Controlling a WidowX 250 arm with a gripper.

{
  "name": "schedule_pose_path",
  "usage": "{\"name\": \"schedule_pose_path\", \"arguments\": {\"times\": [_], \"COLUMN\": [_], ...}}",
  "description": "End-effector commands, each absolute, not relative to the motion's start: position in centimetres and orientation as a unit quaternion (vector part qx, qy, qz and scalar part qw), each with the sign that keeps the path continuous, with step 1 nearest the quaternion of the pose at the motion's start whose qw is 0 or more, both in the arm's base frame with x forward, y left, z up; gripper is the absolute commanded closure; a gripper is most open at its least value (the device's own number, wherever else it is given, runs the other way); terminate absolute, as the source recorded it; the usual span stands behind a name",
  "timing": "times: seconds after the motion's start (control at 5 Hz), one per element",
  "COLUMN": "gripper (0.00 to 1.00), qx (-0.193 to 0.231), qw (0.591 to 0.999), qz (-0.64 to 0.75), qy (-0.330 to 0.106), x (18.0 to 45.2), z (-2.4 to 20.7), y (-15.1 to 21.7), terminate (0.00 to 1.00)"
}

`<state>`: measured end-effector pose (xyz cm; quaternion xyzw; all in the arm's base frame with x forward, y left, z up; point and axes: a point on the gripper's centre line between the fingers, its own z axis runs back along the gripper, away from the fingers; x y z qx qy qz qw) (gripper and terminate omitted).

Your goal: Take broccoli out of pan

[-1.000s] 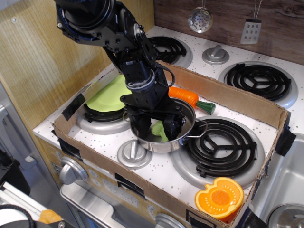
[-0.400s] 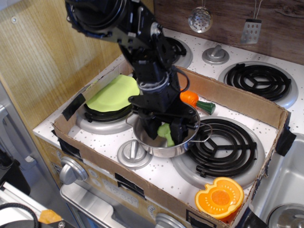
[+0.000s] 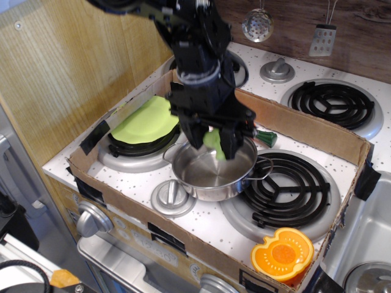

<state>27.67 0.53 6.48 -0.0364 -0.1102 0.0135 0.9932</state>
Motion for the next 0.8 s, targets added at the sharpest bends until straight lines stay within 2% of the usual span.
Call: {"name": "schedule_pose_path", "arguments": {"times": [0.0,0.2,0.4,0.6], "gripper": [1.00,1.00,1.00,1.00], "qx": [-0.007,-0.021,-0.023,-0.042], "qw": [0.989,0.983,0.981,0.977], "qz": [-0.028,-0.042,-0.034,-0.036], "qy": [-0.146,-0.178,-0.187,-0.204], "x": [33.4,35.6,36.4,37.8], "z": [9.9,10.0,9.3,7.8], "y": [6.8,9.2,9.6,9.9], "terminate": [0.00,0.00,0.00,0.00]}}
